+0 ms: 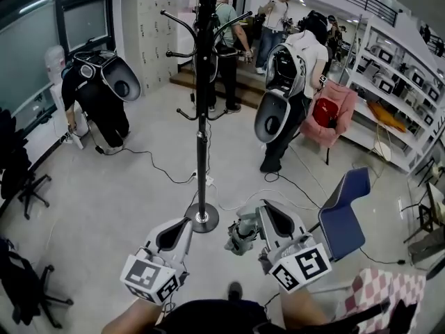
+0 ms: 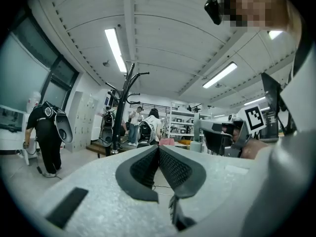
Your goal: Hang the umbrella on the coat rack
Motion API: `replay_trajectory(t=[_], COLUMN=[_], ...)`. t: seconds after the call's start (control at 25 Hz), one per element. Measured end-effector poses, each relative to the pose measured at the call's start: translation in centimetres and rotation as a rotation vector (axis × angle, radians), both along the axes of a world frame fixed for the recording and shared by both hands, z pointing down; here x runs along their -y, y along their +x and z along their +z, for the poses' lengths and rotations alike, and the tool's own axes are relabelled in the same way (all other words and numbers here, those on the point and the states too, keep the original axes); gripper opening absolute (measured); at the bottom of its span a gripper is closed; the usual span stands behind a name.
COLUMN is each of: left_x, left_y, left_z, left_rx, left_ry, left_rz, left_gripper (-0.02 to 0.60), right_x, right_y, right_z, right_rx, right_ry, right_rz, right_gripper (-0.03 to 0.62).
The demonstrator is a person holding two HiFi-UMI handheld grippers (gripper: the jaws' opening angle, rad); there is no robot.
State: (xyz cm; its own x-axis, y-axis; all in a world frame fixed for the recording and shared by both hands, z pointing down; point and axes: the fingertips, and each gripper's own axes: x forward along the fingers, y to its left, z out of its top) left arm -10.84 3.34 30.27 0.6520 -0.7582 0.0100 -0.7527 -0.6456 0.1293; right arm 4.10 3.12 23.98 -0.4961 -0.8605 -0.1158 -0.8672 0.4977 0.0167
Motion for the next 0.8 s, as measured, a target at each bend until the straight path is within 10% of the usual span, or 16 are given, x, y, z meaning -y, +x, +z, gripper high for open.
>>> replay_trajectory(t=[0.8], left_x=[7.8], left_y=[11.8], left_z=[-0.4], left_rx=[0.055], left_ry=[0.017], left_rz=[-0.158], left_gripper=[0.012], right_x=[10.5], right_y=[9.2], right_z=[1.4], right_rx=[-0.003], right_ry=[-0.006], right_rz=[-0.207], right_gripper=[0.008])
